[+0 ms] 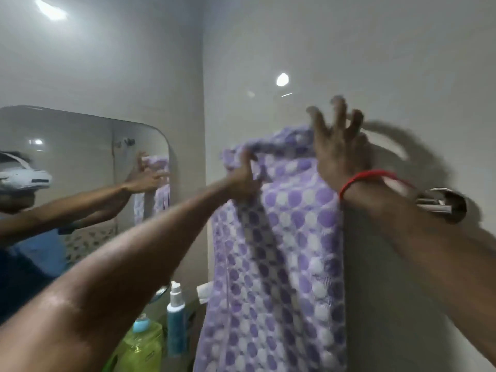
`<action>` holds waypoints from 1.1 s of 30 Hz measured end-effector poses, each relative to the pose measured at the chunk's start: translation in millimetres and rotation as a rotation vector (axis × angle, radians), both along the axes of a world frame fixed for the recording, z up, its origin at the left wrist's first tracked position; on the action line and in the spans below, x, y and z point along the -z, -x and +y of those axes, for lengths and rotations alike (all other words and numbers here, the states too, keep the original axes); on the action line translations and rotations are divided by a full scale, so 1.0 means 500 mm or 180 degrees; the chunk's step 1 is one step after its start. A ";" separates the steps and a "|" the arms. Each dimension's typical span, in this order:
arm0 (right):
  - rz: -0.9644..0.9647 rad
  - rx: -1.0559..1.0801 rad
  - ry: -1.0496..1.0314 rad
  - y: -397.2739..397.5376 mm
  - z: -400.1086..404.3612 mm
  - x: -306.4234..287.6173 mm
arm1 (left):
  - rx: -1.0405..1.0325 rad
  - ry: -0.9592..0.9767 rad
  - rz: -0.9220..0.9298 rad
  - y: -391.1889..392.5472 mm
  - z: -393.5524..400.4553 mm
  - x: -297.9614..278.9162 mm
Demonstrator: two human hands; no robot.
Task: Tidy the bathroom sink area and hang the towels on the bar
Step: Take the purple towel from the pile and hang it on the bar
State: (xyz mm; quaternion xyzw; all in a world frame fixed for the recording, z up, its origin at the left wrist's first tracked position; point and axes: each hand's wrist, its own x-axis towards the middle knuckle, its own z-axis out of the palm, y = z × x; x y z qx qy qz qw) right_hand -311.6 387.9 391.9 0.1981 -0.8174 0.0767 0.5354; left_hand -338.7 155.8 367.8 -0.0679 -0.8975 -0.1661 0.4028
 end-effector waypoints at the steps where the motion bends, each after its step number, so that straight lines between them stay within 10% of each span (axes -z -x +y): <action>1: 0.0151 0.0112 -0.0325 -0.001 -0.007 0.009 | -0.0160 0.0242 -0.0290 0.008 0.001 0.010; 5: 0.0663 0.0321 -0.1254 0.012 -0.007 0.041 | -0.0145 0.0821 -0.1009 -0.004 -0.036 0.008; 12: -0.2556 0.0237 -0.1525 0.012 -0.012 -0.074 | -0.0473 0.0062 -0.2920 0.028 0.018 -0.076; 16: -0.1502 0.0041 -0.1269 0.015 -0.027 -0.068 | -0.0418 0.0353 -0.3244 0.068 0.021 -0.091; 23: -0.1710 -0.0175 -0.1683 0.020 -0.068 0.041 | 0.0029 0.0823 -0.0717 0.061 -0.056 -0.055; 27: -0.2928 -0.0593 -0.1460 0.077 -0.074 0.010 | -0.0219 -0.0040 -0.2877 0.052 -0.052 -0.067; 30: -0.4385 -0.0606 -0.1122 0.100 -0.058 -0.018 | -0.0479 -0.0133 -0.3467 0.078 -0.009 -0.095; 33: -0.4353 -0.0612 -0.1088 0.095 -0.048 -0.009 | -0.0349 -0.0170 -0.3890 0.094 0.011 -0.088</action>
